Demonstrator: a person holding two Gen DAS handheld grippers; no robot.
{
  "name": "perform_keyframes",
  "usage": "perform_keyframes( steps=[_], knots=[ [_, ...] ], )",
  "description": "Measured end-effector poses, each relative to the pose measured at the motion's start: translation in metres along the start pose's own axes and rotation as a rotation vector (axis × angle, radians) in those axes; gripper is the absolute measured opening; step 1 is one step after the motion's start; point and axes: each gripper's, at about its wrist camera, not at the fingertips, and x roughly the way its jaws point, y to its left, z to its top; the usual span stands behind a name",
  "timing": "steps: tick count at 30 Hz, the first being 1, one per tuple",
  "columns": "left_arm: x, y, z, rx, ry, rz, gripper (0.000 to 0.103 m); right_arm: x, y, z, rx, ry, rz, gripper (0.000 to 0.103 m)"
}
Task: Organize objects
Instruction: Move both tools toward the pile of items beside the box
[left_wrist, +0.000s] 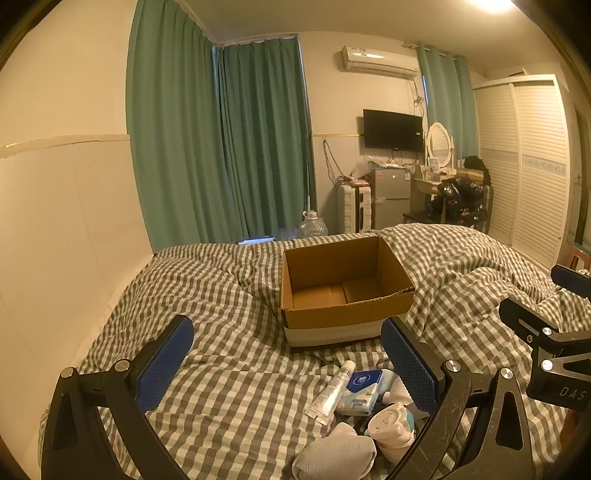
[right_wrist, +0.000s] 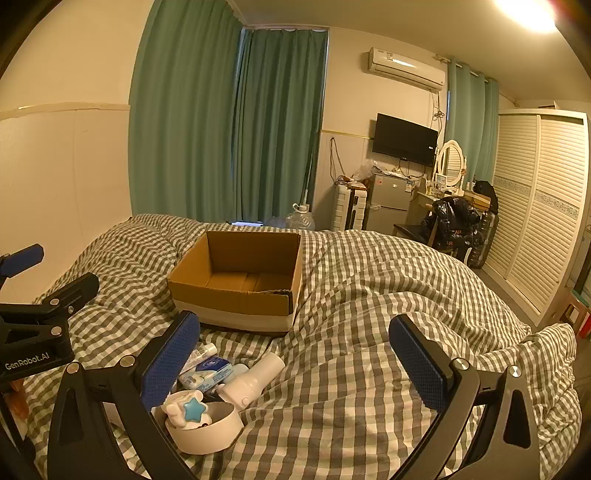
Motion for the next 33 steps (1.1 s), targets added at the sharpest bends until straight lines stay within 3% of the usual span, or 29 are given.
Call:
perform_keyframes(
  steps=[1, 2, 19, 20, 22, 33],
  knots=[
    [0.0, 0.0, 0.0, -0.001, 0.0, 0.001, 0.103, 0.0, 0.001, 0.001, -0.001, 0.0, 0.0, 0.103],
    [0.0, 0.0, 0.0, -0.023, 0.005, 0.046, 0.103, 0.0, 0.001, 0.0, -0.003, 0.001, 0.001, 0.103],
    [0.001, -0.002, -0.007, -0.041, 0.023, 0.087, 0.103, 0.001, 0.01, 0.0, -0.028, 0.008, 0.014, 0.103],
    [0.002, -0.002, -0.007, -0.09, 0.033, 0.176, 0.103, 0.001, 0.01, 0.0, -0.028, 0.009, 0.015, 0.103],
    [0.002, -0.002, -0.007, -0.1, 0.038, 0.193, 0.103, 0.001, 0.01, 0.0, -0.028, 0.009, 0.017, 0.103],
    [0.002, -0.003, -0.006, -0.113, 0.055, 0.222, 0.103, 0.001, 0.013, 0.0, -0.038, 0.013, 0.024, 0.103]
  ],
)
